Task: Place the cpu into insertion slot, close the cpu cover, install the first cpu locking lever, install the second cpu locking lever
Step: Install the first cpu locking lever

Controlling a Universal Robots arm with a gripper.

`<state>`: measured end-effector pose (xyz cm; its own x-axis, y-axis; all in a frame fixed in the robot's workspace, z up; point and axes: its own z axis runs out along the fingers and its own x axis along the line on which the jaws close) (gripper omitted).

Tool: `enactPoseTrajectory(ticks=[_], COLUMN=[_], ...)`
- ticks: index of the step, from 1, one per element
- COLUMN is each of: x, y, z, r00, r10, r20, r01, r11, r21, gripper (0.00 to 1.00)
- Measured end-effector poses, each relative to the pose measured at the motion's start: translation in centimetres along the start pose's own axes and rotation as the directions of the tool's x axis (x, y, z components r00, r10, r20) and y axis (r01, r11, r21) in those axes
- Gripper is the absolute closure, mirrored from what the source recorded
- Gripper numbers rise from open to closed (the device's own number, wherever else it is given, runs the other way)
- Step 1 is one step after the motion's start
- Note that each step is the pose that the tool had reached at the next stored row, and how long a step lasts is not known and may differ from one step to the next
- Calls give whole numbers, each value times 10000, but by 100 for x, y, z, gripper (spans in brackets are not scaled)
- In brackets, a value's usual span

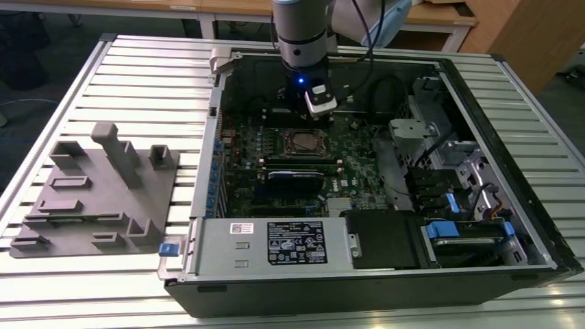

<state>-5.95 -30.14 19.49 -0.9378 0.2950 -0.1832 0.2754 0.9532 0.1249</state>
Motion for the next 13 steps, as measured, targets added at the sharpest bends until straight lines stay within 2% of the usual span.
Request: enactPoseTrajectory(ticks=[7, 10, 13], x=[6, 7, 6], y=[-23, -26, -26], z=[10, 9, 9], r00=[10000, 10000, 10000], r10=[-2, -1, 22], r20=[57, 58, 30], r01=[2, 2, -22], r11=[10000, 10000, 9999], r21=[-20, -28, -131], gripper=[89, 89, 89])
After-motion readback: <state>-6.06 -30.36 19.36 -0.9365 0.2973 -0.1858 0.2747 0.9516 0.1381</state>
